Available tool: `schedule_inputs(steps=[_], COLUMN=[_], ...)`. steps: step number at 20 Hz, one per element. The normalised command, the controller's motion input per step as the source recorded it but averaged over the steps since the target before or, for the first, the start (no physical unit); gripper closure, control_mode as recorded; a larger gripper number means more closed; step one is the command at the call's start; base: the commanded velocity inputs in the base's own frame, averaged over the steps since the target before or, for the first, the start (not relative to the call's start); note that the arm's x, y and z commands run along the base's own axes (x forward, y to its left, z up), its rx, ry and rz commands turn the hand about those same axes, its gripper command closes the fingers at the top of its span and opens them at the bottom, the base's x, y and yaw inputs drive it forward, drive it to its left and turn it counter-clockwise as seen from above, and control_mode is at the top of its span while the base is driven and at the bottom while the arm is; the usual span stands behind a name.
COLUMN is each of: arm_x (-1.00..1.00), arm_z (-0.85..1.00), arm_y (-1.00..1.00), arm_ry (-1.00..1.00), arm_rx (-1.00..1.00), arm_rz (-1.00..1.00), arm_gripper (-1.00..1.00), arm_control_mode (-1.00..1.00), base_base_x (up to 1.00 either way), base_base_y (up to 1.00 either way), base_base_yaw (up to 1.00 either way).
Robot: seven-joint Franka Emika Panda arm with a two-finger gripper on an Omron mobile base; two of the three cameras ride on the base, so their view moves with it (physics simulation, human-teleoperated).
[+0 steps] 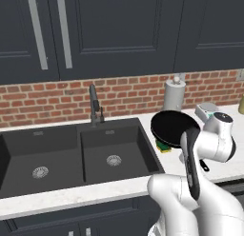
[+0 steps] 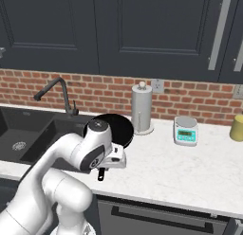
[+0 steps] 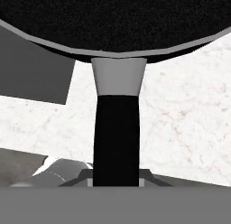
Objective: Pick the pan and sponge and place them into the sink. Then turn on the water.
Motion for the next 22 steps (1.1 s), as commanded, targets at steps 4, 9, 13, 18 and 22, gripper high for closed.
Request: schedule_inputs(steps=[4, 9, 13, 18, 22], arm_x=[0.06, 0.18, 0.28, 0.64, 0.77], arm_z=[0.05, 0.0, 0.01, 0.02, 0.0], arm_y=[0.76, 0.7, 0.63, 0.43, 0.42], arm_ry=[0.06, 0.08, 0.09, 0.03, 0.0], arm_rx=[0.0, 0.03, 0.04, 0.04, 0.01], arm_rz=[0.12, 0.16, 0.15, 0.1, 0.07], arm_gripper=[1.0, 1.0, 1.0, 1.0, 1.0], arm_control_mode=[-1.0, -1.0, -1.0, -1.0, -1.0], base_base_x=[0.0, 0.0, 0.0, 0.0, 0.0], base_base_y=[0.0, 0.0, 0.0, 0.0, 0.0], base_base_yaw=[0.0, 0.0, 0.0, 0.0, 0.0])
